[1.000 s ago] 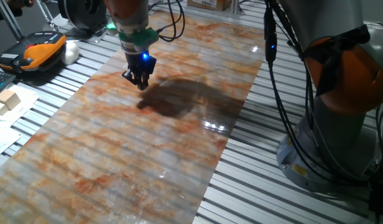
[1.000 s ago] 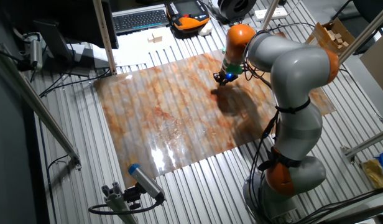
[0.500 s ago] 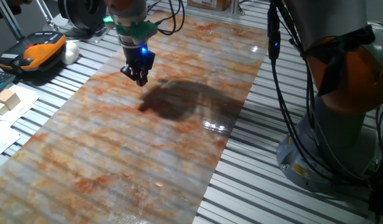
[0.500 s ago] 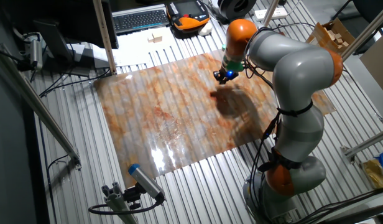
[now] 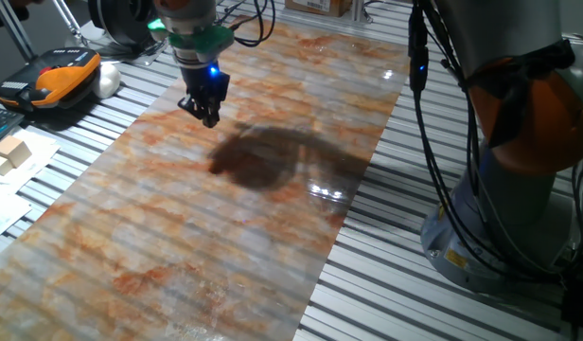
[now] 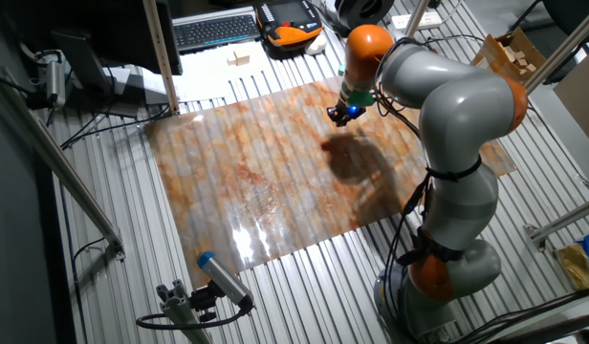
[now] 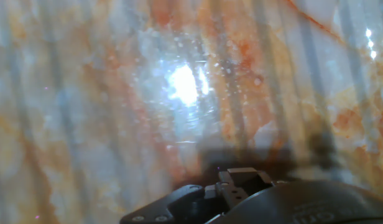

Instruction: Pick up one small block

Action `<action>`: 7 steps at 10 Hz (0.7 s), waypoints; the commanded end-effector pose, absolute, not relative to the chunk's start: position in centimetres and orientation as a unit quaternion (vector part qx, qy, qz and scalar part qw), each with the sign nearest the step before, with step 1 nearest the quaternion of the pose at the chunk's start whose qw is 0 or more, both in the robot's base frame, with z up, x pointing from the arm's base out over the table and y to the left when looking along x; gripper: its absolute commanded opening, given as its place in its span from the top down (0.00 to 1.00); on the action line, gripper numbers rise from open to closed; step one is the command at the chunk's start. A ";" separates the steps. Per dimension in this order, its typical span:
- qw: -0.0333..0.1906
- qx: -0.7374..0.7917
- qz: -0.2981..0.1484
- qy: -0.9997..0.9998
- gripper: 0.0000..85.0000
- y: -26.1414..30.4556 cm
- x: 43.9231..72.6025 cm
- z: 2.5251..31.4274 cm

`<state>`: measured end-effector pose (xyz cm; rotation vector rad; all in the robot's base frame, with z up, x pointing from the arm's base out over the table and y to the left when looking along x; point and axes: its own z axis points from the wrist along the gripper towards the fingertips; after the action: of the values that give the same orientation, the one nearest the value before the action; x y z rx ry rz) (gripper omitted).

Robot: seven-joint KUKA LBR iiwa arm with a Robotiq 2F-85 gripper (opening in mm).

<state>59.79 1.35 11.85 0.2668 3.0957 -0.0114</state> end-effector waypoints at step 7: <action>0.017 0.054 0.001 0.998 1.00 3.3 59.7 13.0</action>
<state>59.71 3.39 13.05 0.1558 3.1063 -0.0034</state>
